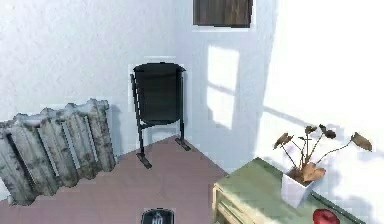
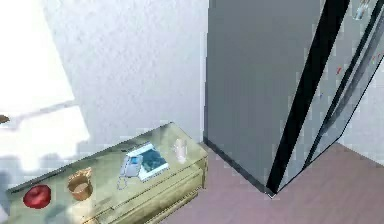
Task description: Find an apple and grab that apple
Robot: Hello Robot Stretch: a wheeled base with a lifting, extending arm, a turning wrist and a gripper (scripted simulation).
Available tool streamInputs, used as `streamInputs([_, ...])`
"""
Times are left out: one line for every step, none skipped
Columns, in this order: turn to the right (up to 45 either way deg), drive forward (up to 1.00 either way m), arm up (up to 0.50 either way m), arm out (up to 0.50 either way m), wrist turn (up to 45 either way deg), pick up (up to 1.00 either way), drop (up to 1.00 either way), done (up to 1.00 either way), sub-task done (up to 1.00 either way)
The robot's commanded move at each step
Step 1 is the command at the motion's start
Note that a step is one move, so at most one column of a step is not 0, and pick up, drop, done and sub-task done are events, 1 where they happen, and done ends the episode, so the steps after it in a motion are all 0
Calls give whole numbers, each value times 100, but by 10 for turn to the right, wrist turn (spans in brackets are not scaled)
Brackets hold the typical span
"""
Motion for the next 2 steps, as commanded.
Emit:
streamInputs([-420,0,0,0,0,0,0,0,0])
streamInputs([450,0,0,0,0,0,0,0,0])
